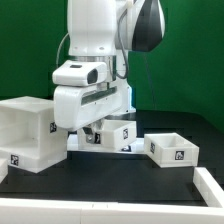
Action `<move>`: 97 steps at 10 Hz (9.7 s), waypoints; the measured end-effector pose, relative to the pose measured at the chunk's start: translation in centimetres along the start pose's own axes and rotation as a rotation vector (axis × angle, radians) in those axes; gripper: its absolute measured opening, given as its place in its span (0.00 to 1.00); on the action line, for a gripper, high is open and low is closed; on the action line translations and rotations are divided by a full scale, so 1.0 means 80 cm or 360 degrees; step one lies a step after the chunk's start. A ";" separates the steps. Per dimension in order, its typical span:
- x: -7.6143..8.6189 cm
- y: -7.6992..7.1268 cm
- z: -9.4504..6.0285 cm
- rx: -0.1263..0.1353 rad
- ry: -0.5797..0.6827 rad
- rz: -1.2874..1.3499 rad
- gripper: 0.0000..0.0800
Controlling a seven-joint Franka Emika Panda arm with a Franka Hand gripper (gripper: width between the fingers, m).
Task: Assemble drawer
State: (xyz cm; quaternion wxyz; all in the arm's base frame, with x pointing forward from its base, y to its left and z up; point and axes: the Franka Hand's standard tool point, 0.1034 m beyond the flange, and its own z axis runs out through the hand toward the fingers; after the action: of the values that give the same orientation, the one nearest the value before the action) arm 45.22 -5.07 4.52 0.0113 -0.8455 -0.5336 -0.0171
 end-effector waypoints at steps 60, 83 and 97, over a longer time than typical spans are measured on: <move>-0.107 0.076 -0.029 0.1277 -0.1736 0.1817 0.81; -0.065 0.071 -0.101 0.0767 -0.1045 0.1695 0.08; -0.012 0.091 -0.083 -0.0068 -0.0012 0.1526 0.11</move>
Offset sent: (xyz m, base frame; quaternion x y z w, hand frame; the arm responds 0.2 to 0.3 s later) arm -0.0114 0.0186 -0.0184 -0.0167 0.0295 -0.0135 0.9993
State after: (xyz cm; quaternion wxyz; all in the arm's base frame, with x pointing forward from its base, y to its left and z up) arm 51.27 -9.33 11.10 -0.0015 -0.9964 -0.0831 -0.0181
